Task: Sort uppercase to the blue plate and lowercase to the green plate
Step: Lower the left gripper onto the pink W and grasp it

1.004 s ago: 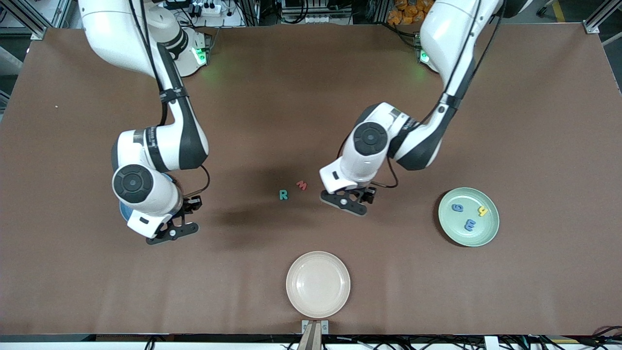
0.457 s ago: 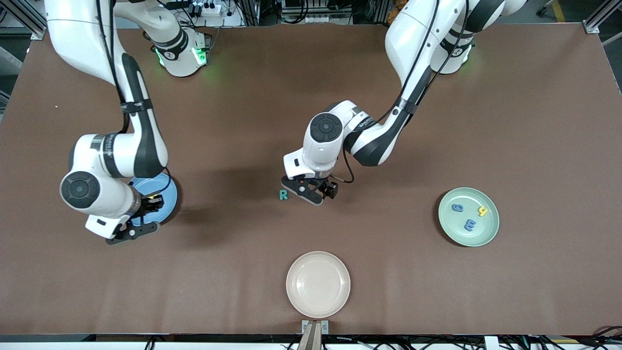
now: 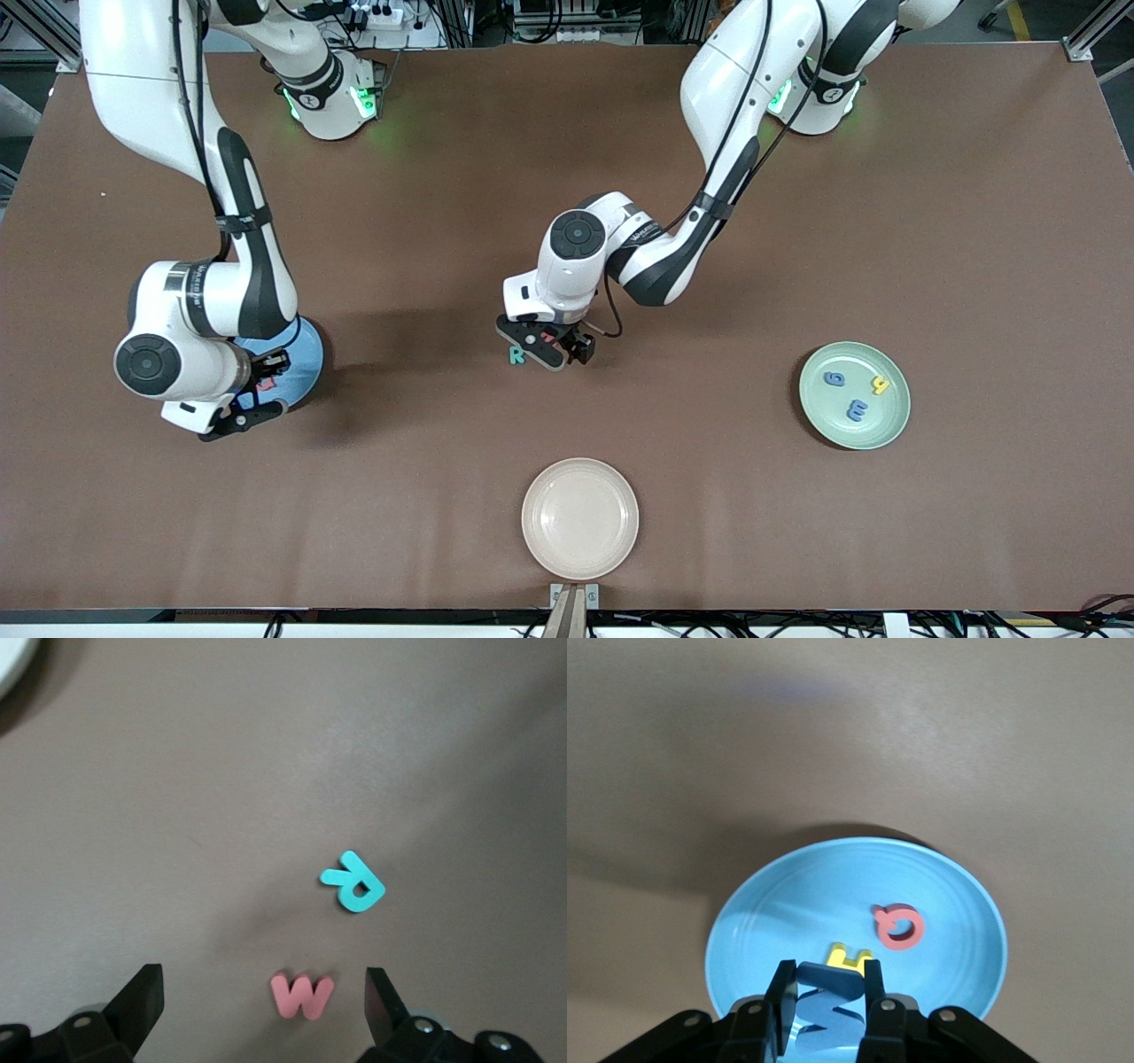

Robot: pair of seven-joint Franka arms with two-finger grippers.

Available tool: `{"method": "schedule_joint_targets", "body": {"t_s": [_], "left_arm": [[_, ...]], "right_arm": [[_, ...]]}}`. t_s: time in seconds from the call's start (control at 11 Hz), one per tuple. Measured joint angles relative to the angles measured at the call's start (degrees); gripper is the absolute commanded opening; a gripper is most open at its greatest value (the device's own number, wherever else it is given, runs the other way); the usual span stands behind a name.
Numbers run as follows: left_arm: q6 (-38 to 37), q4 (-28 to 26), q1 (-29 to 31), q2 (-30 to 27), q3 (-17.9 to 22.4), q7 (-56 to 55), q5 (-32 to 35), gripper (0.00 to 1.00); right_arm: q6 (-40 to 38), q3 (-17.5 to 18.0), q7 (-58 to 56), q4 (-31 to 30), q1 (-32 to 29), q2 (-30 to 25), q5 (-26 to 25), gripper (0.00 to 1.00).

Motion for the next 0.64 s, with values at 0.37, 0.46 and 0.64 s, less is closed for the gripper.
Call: {"method": "schedule_joint_targets", "body": {"t_s": [0.37,0.46,0.64], "left_arm": [[-0.1,0.2,-1.2,1.9,-0.1,0.0,0.0,1.0],[-0.8,0.3,-1.4,2.4,-0.2,0.0,0.0,1.0],[-4.1,0.9,-1.5,3.0,-0.4,0.0,-0.4,1.0]], "right_arm": [[0.0,0.8,0.0,0.0,0.5,0.0,2.0,1.0],[0.0,0.8,0.0,0.0,0.5,0.0,2.5,1.0],[0.0,0.8,0.1,0.0,0.5,0.0,3.0,1.0]]}}
